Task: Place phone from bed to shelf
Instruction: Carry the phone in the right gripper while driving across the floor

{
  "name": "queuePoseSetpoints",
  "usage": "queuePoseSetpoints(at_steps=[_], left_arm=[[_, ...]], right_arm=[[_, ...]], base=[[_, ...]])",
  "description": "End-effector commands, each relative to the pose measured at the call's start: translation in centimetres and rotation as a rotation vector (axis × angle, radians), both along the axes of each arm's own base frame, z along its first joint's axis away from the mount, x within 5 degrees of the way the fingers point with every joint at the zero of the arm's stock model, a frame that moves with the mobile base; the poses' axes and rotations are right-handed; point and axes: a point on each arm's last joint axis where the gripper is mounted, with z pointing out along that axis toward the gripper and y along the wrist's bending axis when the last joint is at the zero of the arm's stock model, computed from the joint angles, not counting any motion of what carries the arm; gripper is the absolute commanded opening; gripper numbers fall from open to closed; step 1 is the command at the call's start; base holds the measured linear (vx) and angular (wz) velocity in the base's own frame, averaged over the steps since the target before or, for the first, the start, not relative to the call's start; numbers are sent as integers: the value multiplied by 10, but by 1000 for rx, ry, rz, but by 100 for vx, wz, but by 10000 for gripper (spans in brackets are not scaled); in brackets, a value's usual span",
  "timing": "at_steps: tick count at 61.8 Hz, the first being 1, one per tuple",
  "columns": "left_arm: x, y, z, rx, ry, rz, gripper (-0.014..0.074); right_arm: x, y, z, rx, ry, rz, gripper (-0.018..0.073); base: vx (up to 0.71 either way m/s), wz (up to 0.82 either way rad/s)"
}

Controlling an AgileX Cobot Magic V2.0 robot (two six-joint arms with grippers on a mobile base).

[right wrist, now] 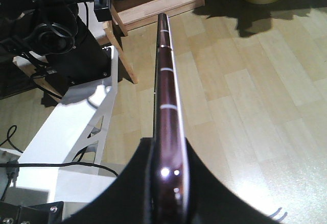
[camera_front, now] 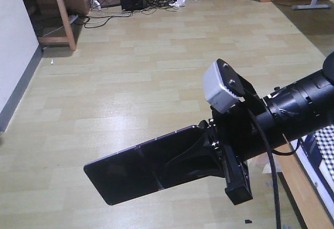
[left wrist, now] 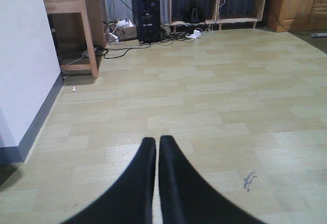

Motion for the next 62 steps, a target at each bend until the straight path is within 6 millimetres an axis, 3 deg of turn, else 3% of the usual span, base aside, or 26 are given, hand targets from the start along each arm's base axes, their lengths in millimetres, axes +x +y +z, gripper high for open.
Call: queuePoseSetpoints(at_steps=[1,62], left_arm=[[1,1,6,-12,-76,9,1],[1,1,6,-12,-76,9,1]], right_arm=[[-11,1,22,103,6,54,-1],[-11,1,22,103,6,54,-1]], base=[[18,3],[22,2]])
